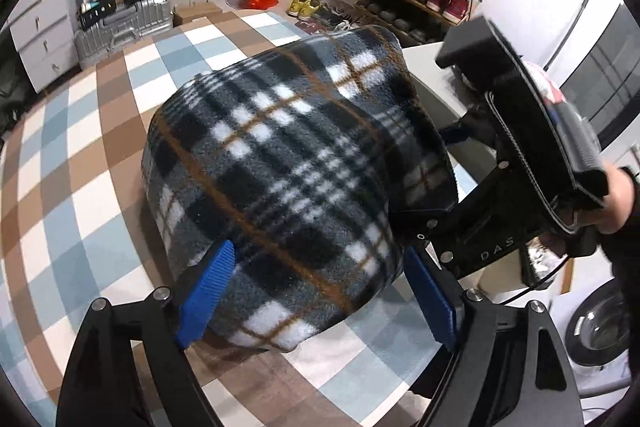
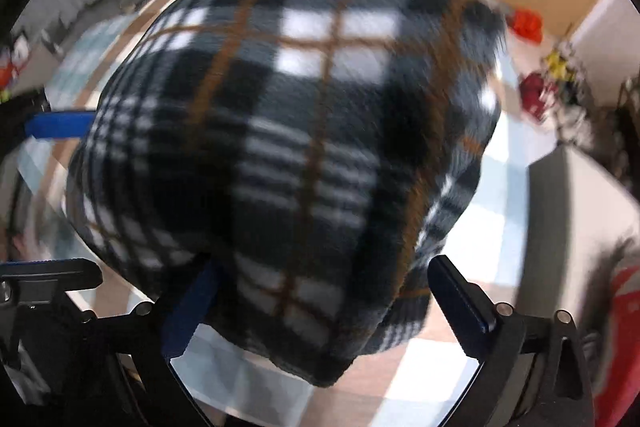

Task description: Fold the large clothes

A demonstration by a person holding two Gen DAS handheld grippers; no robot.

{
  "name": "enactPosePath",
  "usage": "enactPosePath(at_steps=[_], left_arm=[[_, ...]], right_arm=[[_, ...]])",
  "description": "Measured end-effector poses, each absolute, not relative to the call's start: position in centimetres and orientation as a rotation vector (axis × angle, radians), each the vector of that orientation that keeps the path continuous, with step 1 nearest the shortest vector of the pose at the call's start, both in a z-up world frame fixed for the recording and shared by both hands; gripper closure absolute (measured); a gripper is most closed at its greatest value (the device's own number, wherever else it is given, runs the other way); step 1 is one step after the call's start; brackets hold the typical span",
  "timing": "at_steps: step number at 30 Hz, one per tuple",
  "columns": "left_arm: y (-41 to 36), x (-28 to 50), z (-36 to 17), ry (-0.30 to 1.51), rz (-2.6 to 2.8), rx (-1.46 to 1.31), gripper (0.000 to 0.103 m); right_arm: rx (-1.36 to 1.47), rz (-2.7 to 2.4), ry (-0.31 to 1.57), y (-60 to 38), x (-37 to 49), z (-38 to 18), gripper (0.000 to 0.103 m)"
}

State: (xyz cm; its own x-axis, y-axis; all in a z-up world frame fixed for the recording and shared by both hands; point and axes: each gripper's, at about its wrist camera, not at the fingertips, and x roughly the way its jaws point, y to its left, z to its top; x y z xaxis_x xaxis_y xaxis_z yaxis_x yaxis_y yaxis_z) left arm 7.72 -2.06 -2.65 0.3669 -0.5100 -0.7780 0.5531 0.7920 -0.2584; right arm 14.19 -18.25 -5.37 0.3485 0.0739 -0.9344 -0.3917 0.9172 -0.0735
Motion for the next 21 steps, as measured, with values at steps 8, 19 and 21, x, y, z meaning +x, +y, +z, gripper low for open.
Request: enactPosePath(at_steps=[8,19,21], left_arm=[[-2.5,7.5,-3.2,0.964,-0.669,0.044,0.022],[-3.1,6.4,-2.4,0.926,-0.590,0.178,0.019],[-3.1,6.3,-2.6,0.919,-0.596,0.187,0.019]], right_arm=[[-0.246,0.325,1.148,-19.1,14.4,-6.6,0.001],[-0.186,0.287,0.942,-20.5,12.3,1.7,0.000],[-0.174,0.278,0.854,-20.2,12.5,4.7,0.000]])
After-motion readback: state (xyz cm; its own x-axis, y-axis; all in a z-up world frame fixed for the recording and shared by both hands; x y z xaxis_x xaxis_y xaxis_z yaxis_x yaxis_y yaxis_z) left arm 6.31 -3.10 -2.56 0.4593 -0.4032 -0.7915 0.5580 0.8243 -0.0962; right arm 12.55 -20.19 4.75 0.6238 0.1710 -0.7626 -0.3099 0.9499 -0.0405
